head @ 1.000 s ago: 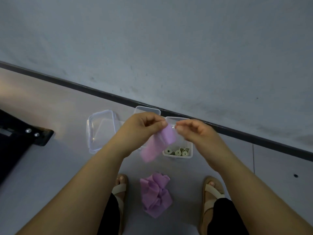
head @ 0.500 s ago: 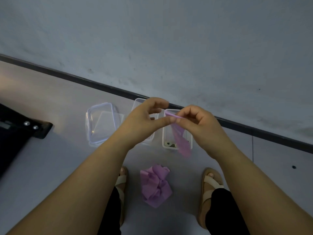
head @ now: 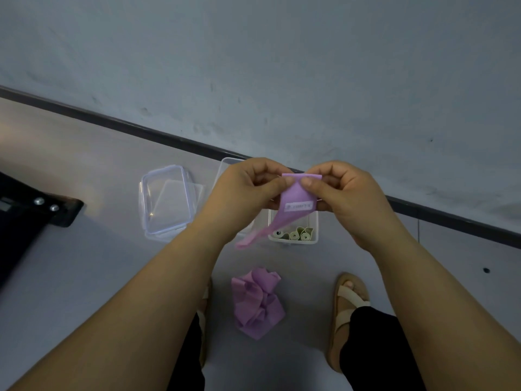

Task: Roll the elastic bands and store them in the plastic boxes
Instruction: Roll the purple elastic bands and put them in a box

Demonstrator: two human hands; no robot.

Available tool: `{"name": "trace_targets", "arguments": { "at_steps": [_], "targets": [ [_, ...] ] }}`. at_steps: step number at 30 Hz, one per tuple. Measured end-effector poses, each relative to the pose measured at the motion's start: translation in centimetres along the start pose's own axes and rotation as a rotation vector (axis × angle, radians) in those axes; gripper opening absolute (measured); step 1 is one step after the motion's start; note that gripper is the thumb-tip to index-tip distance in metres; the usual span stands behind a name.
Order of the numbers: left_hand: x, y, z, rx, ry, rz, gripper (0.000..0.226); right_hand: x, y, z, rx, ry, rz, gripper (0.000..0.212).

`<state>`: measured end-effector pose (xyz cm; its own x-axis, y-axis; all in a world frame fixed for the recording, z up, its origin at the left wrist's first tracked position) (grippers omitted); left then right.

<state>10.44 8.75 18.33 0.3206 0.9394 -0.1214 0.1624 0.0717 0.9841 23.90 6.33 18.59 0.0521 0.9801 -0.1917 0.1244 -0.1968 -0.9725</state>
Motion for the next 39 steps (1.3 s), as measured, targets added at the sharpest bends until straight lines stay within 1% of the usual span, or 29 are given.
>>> {"name": "trace_targets", "arguments": {
  "at_steps": [3,7,13,19,23,25,28,30,36,39],
  "targets": [
    [0.1,0.1,-0.4,0.033,0.034,0.012,0.009,0.1,0.2,0.1,-0.002,-0.011,0.010,0.006],
    [0.1,0.0,-0.7,-0.007,0.055,-0.004,0.010,0.3,0.3,-0.3,0.041,0.006,0.011,0.008],
    [0.0,0.1,-0.3,-0.047,0.031,-0.009,0.013,0.2,-0.2,-0.4,0.022,-0.006,-0.024,0.012],
    [0.0,0.6,-0.2,-0.078,0.009,0.007,0.021,0.2,-0.3,-0.1,0.060,-0.049,-0.021,0.021],
    [-0.1,0.7,-0.3,-0.080,-0.002,0.000,0.026,0.1,-0.6,0.1,0.056,-0.042,-0.049,0.022],
    [-0.1,0.7,-0.1,-0.080,-0.008,0.001,0.024,0.0,-0.7,0.0,0.034,-0.030,-0.067,0.023],
    [-0.1,0.7,0.0,-0.089,-0.004,-0.004,0.012,-0.1,-0.8,-0.1,0.002,-0.016,-0.088,0.024],
    [-0.1,0.6,-0.1,-0.097,0.003,-0.014,0.011,-0.1,-0.9,0.0,-0.019,-0.020,-0.098,0.024],
    [0.1,0.5,-0.3,0.000,0.007,0.000,0.015,-0.2,-0.6,0.5,-0.043,-0.050,-0.097,0.026],
    [0.1,0.6,-0.7,0.041,0.045,0.032,0.020,0.0,0.1,0.7,0.022,-0.066,-0.039,0.017]
  ]
}}
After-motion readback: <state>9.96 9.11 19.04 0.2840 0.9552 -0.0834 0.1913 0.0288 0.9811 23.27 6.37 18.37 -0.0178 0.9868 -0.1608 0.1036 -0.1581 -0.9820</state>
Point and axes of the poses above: each hand's wrist, its own x-axis towards the middle knuckle, its own z-axis out of the palm, y = z × x, the point moved 10 cm from there along x, towards the middle knuckle, and after that the axes turned 3 degrees about z, right-handed, at the moved point
